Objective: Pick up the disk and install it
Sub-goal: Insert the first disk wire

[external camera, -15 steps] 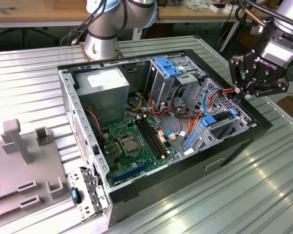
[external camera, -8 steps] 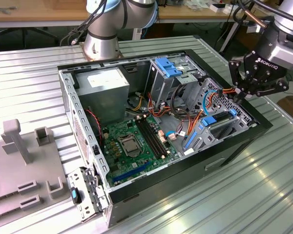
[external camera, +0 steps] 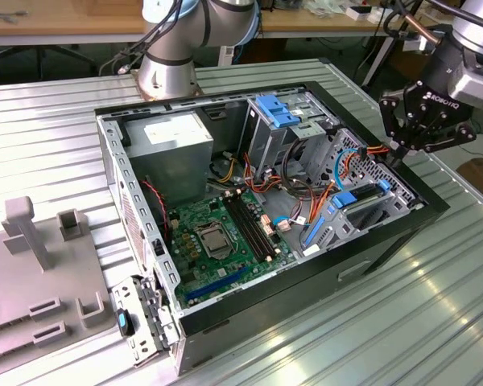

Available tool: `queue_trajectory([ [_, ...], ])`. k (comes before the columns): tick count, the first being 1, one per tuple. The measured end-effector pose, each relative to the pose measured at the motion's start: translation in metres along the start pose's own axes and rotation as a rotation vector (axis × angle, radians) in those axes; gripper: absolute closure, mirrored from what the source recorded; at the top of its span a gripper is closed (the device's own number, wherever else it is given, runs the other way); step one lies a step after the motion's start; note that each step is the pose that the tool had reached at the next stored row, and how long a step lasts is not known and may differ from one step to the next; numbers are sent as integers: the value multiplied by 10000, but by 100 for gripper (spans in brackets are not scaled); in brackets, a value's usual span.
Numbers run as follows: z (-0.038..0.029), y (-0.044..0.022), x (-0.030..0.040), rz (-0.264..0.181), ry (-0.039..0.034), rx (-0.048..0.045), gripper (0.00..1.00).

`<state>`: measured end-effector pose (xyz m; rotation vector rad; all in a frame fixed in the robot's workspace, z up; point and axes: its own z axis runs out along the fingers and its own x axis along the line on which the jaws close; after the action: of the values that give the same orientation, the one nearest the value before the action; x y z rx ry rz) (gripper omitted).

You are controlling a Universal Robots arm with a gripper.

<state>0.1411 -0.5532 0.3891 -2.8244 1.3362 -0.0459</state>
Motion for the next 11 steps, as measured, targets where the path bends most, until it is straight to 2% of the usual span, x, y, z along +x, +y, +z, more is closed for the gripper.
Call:
queue_trajectory([
  [2, 9, -96, 16, -57, 5, -6, 89],
  [8, 31, -274, 17, -203, 25, -23, 89],
  [9, 36, -279, 19, -613, 15, -15, 89],
  [11, 42, -280, 19, -1067, 3, -5, 89],
])
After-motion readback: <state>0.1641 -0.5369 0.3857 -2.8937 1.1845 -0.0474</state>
